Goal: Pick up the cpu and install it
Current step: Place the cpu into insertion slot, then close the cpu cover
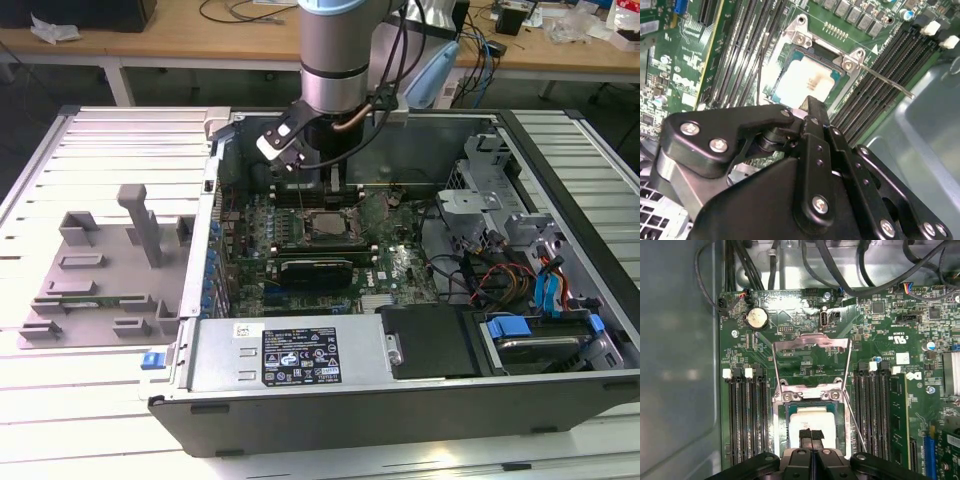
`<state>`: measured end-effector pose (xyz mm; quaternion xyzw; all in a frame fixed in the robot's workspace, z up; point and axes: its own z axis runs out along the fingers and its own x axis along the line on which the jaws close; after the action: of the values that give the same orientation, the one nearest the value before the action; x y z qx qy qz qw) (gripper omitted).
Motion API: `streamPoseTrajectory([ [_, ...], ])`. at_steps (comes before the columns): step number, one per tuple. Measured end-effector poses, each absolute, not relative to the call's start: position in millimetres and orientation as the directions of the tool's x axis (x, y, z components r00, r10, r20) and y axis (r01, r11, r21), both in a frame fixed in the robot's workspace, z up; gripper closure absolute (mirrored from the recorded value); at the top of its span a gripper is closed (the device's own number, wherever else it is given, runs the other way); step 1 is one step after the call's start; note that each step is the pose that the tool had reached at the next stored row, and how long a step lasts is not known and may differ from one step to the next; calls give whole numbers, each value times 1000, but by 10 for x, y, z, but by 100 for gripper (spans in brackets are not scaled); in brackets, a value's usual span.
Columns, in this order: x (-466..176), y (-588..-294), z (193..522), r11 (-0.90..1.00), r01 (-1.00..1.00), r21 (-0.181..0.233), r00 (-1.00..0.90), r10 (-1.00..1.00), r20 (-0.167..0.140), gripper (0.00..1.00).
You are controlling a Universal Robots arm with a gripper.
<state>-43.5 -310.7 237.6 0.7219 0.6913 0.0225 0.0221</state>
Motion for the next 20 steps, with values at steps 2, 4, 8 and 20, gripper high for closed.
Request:
streamPoseTrajectory([
  [2, -435, -3107, 2377, -43, 997, 63, 43, 999, 3, 89],
  [4, -429, -3107, 2377, -43, 998, 38, 43, 999, 1, 89],
  [8, -421, -3107, 2406, -43, 999, 32, 43, 999, 1, 89],
  [20, -421, -3107, 2409, -43, 999, 32, 43, 999, 1, 89],
])
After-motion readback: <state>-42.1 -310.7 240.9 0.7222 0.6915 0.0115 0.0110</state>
